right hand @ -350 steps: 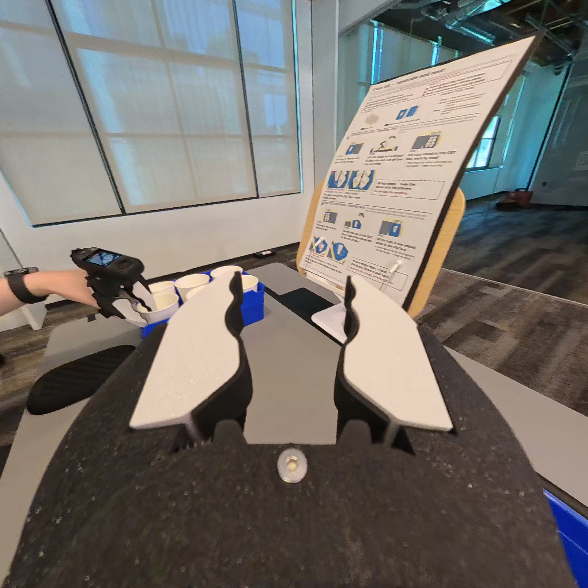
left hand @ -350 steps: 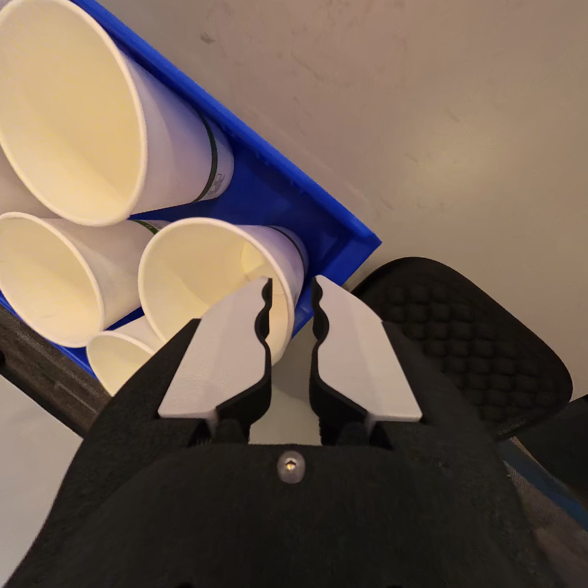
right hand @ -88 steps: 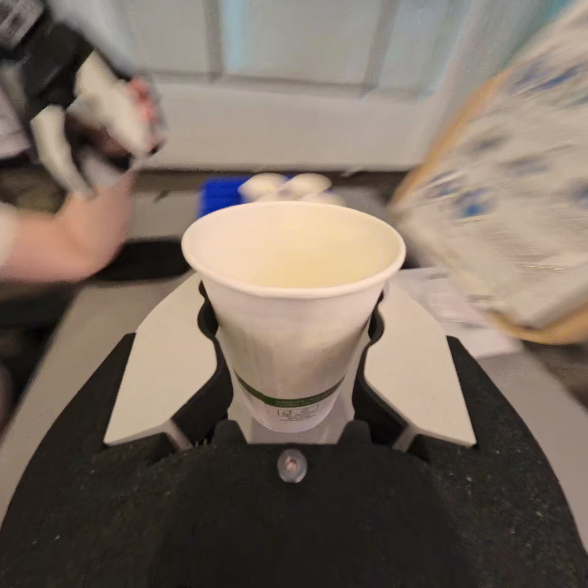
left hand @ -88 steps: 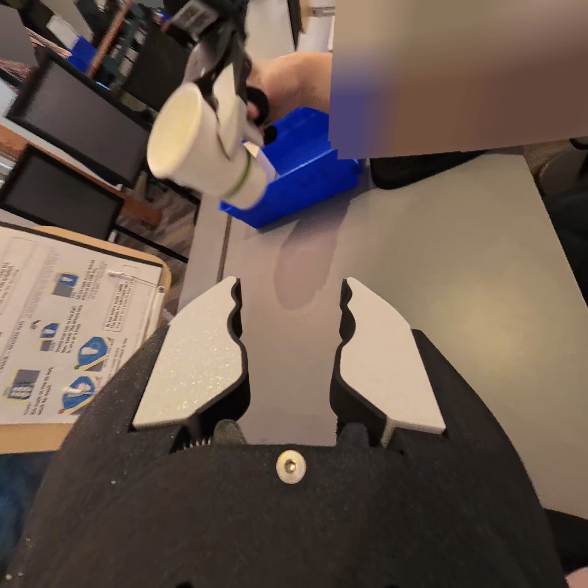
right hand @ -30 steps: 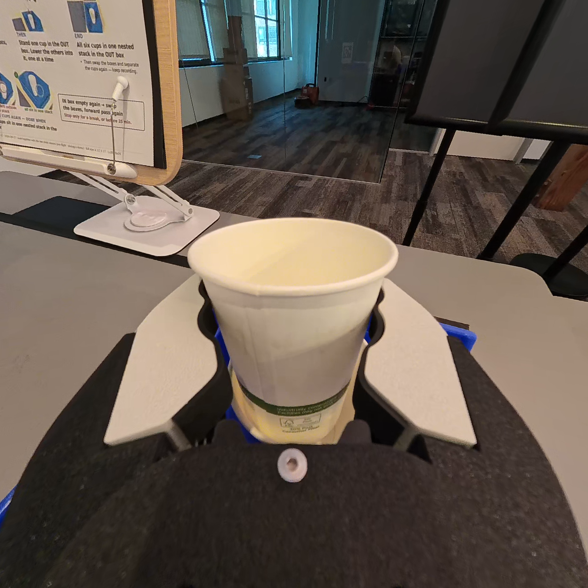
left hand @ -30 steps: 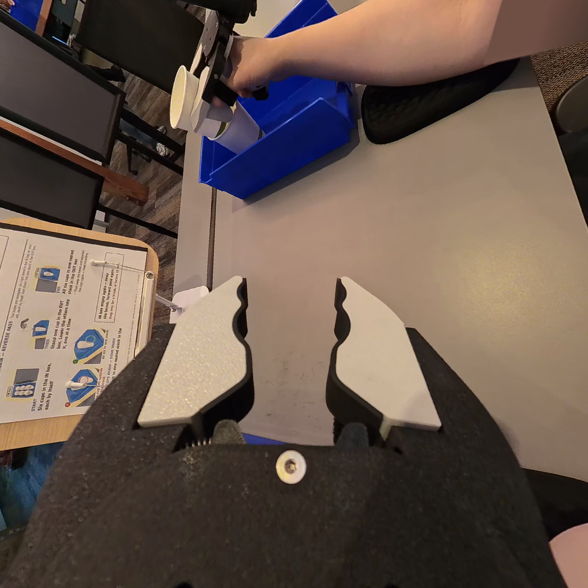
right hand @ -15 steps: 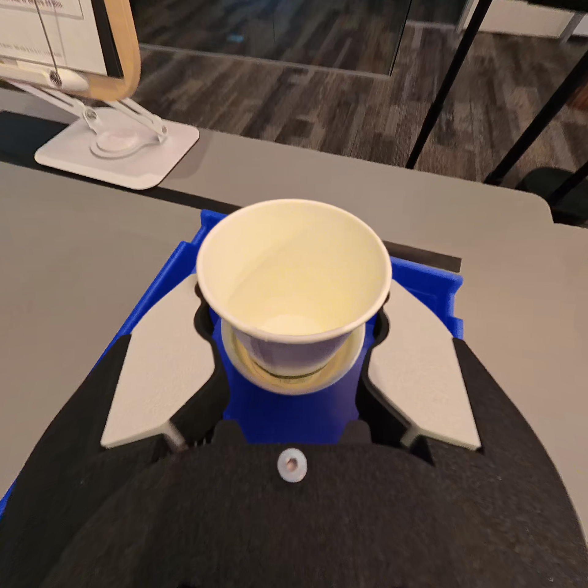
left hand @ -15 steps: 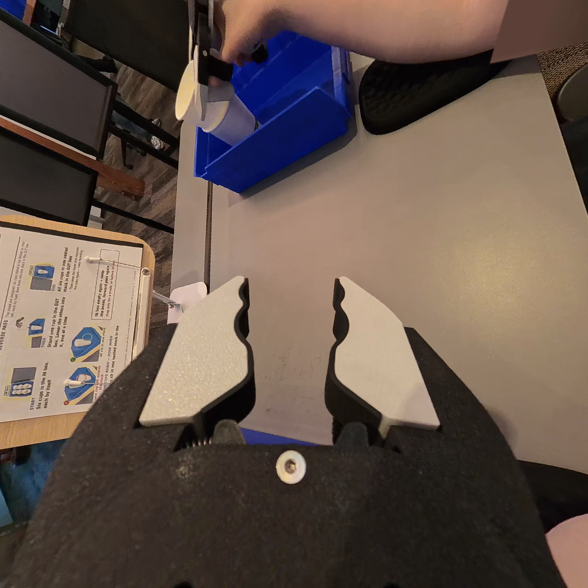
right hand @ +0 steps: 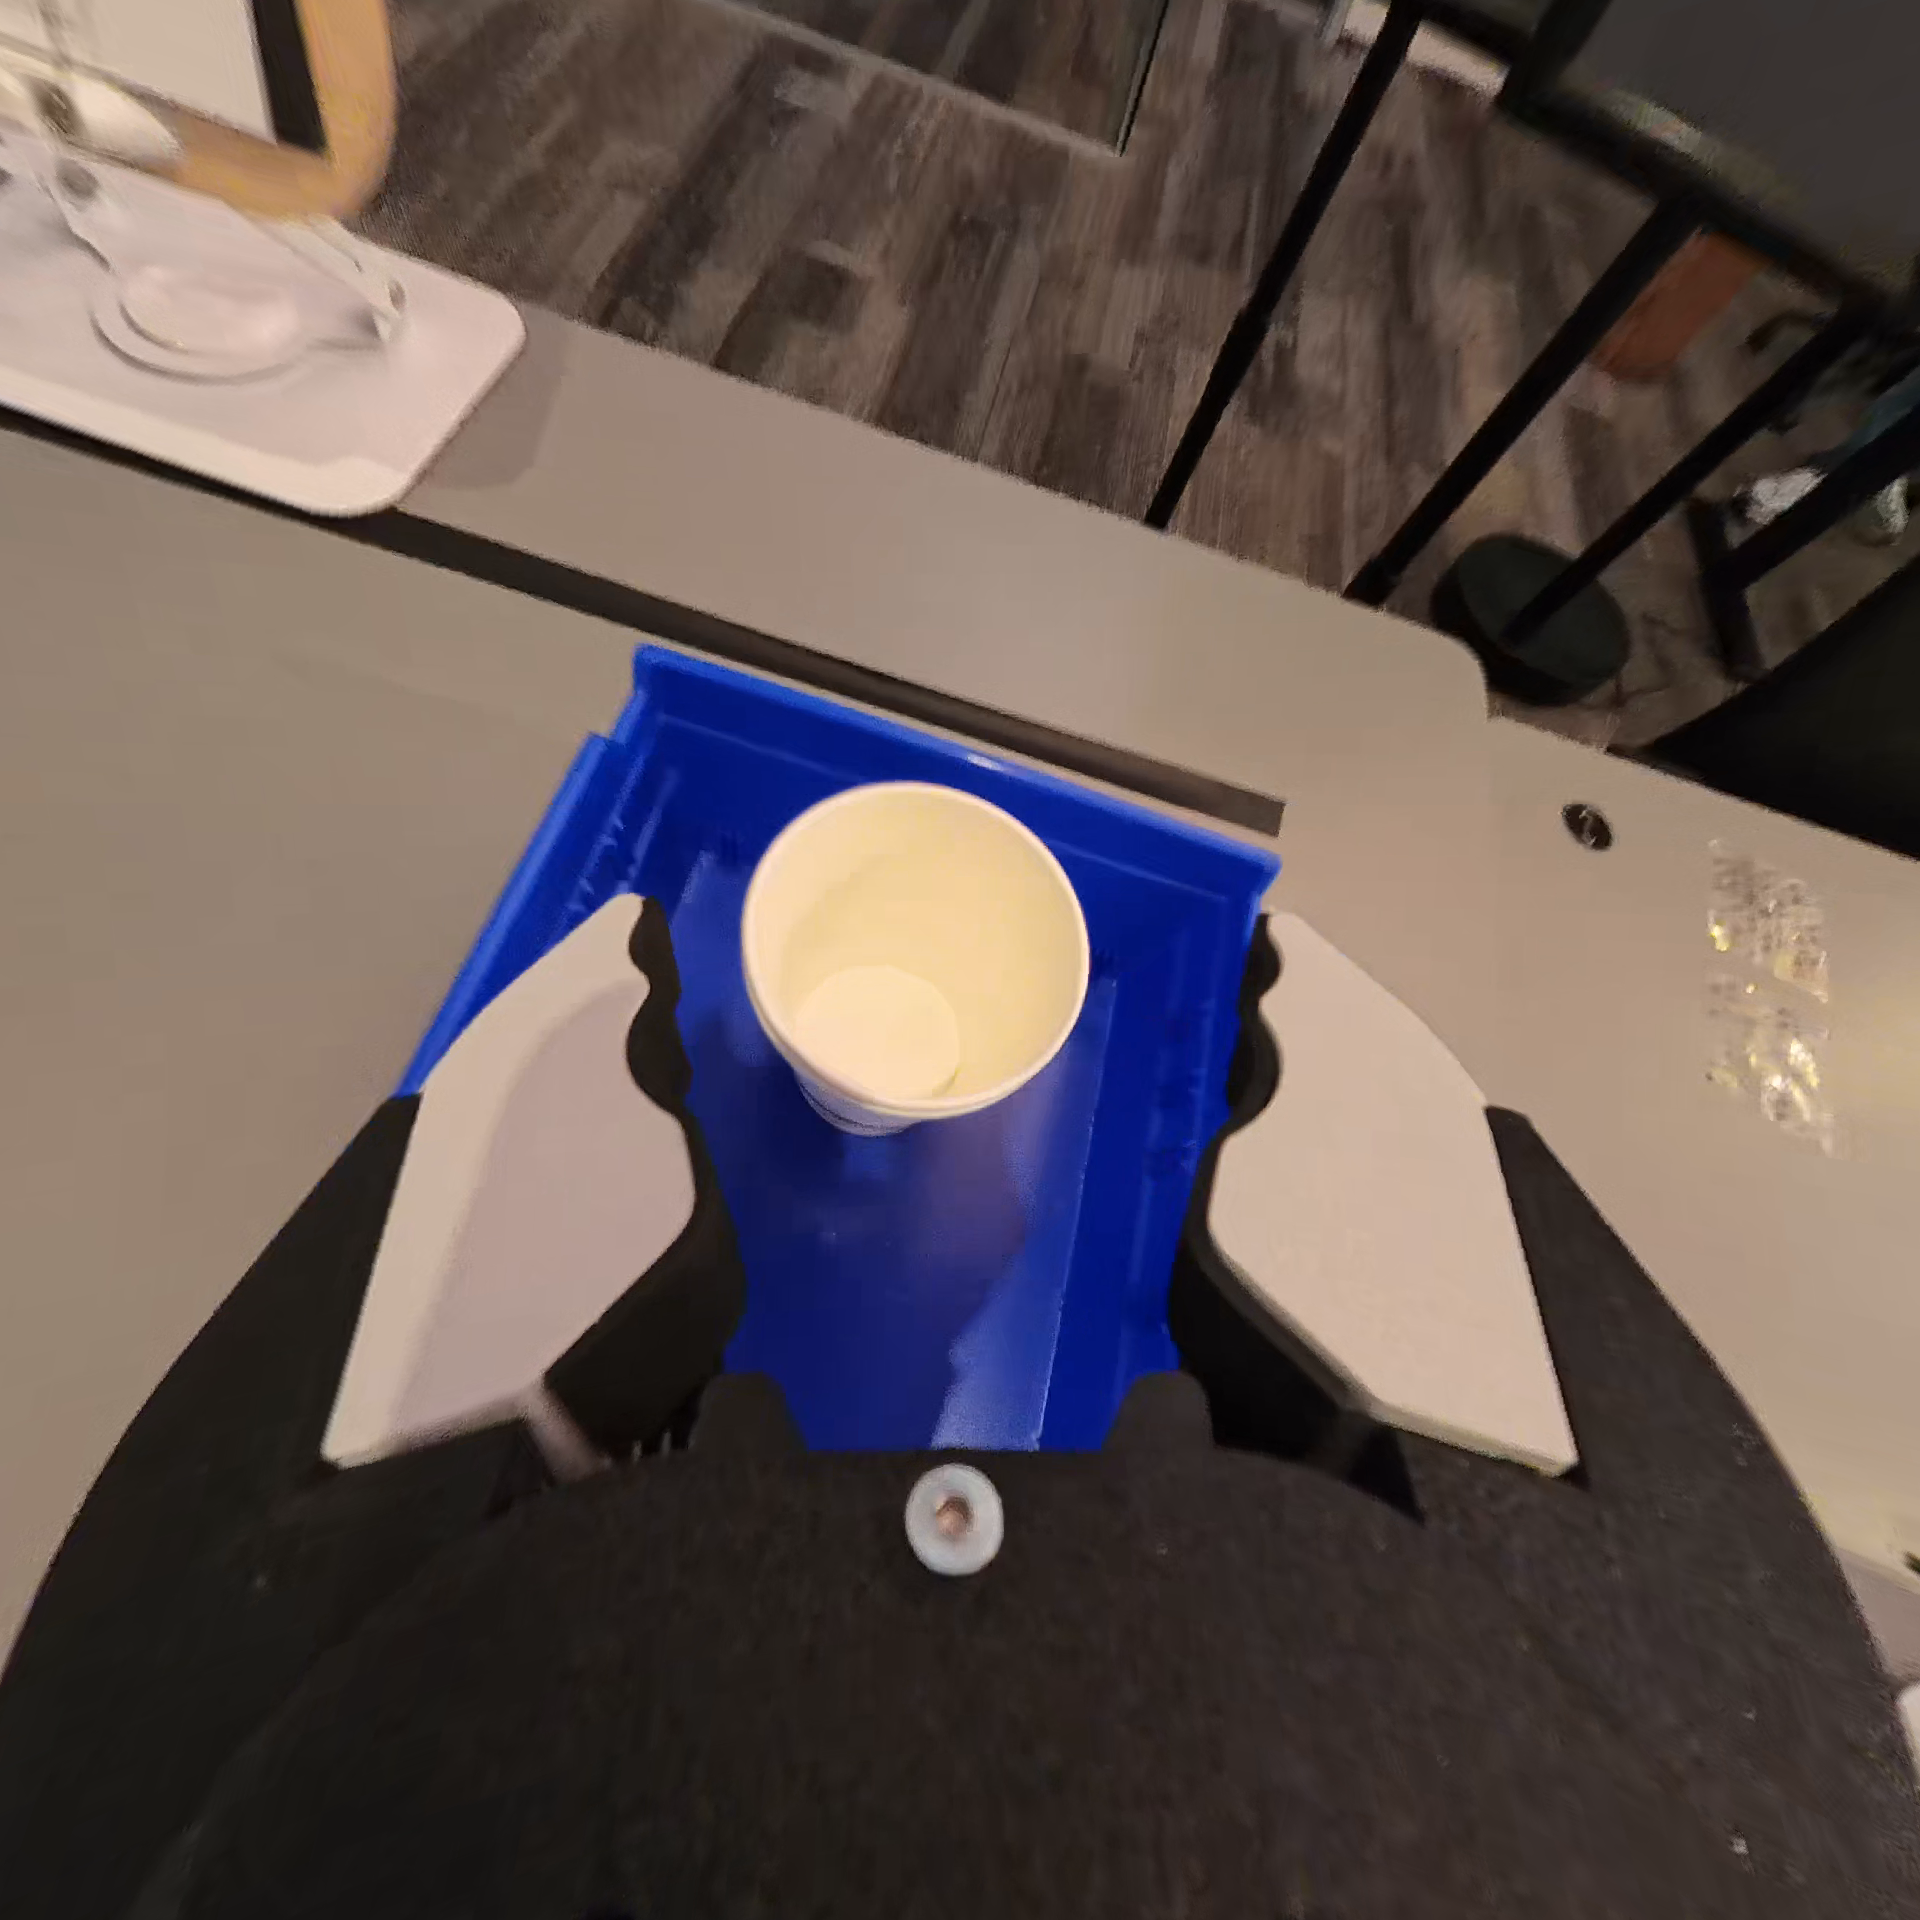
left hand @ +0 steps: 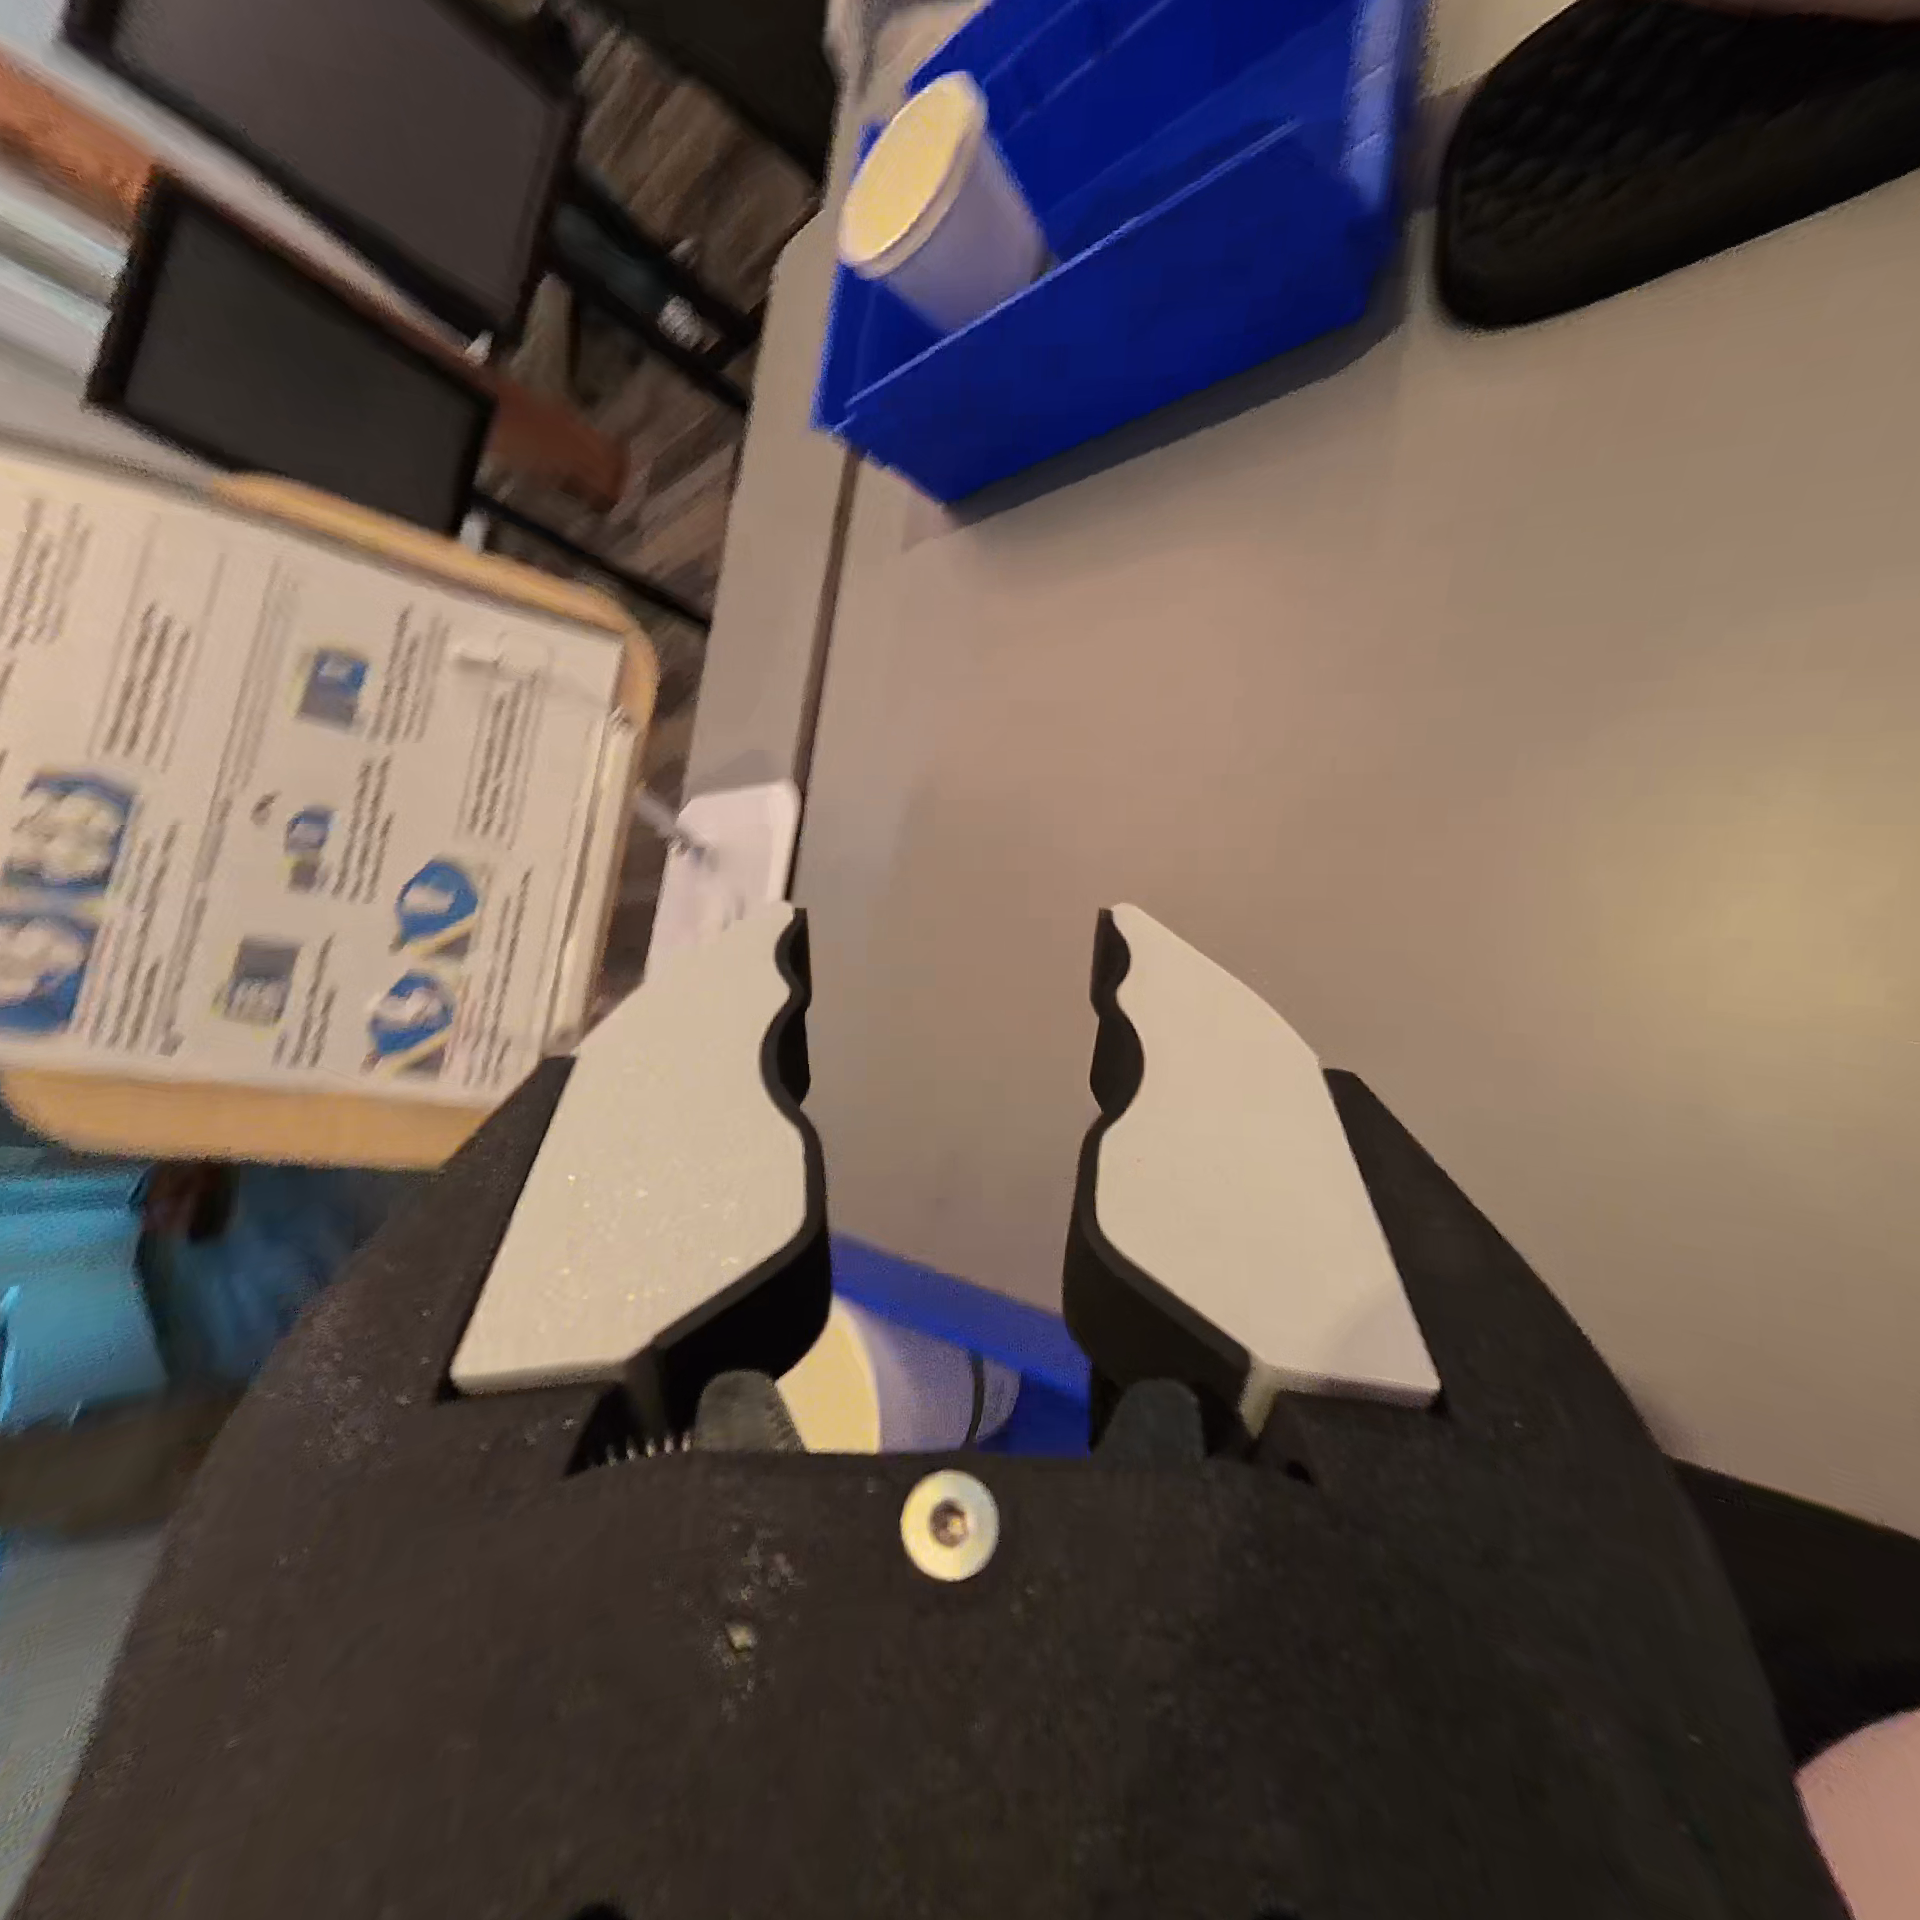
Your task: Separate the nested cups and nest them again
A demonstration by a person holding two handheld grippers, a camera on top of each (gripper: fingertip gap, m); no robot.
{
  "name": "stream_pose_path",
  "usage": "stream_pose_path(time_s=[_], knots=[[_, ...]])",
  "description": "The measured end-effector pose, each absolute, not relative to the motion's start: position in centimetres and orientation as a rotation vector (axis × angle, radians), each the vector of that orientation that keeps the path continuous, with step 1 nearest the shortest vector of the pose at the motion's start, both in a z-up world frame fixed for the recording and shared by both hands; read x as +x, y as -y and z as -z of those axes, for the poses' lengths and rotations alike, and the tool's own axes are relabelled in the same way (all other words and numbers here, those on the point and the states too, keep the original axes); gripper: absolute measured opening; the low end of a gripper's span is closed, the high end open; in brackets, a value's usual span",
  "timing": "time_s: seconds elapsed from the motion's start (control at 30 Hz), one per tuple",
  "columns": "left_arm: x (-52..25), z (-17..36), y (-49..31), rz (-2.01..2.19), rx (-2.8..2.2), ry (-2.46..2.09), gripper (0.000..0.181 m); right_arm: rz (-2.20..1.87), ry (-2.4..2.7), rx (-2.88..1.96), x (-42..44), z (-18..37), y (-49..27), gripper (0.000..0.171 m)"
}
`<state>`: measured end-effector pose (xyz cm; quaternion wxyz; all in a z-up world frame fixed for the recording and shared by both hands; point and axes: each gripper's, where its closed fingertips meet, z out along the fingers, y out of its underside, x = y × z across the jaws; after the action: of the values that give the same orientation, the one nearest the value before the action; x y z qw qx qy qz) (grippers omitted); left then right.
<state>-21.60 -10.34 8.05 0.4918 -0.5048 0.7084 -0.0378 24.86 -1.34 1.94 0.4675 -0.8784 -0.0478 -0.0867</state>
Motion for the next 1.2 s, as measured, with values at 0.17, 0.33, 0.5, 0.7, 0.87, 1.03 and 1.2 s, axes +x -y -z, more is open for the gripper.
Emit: stream_pose_path(time_s=[0.17, 0.33, 0.5, 0.7, 0.87, 1.03, 1.2], knots=[[-30.0, -7.9, 3.9, -0.156, -1.562, -1.434, 0.048, 0.184, 0.183, -2.018, 22.1, -5.8, 1.7, 0.100], [-36.4, -3.9, -0.6, -0.342, -1.900, -1.317, 0.045, 0.209, 0.247, -2.021, 20.5, -5.9, 1.3, 0.100], [-34.6, 1.0, -2.3, -0.267, -1.951, -1.534, 0.036, 0.190, 0.274, -2.048, 19.7, -5.0, 0.7, 0.102], [-33.1, 4.2, -3.8, -0.248, -1.965, -1.658, 0.032, 0.170, 0.294, -2.060, 19.3, -4.5, 0.4, 0.102], [-34.2, 6.8, -4.9, -0.346, -2.078, -1.687, 0.028, 0.165, 0.319, -2.093, 18.9, -3.7, 0.2, 0.102], [-34.5, 8.3, -5.5, -0.360, -2.134, -1.701, 0.016, 0.171, 0.356, -2.119, 18.3, -3.1, 0.0, 0.102], [-34.5, 8.2, -5.3, -0.348, -2.158, -1.695, 0.006, 0.189, 0.374, -2.137, 18.2, -2.8, -0.1, 0.102]])
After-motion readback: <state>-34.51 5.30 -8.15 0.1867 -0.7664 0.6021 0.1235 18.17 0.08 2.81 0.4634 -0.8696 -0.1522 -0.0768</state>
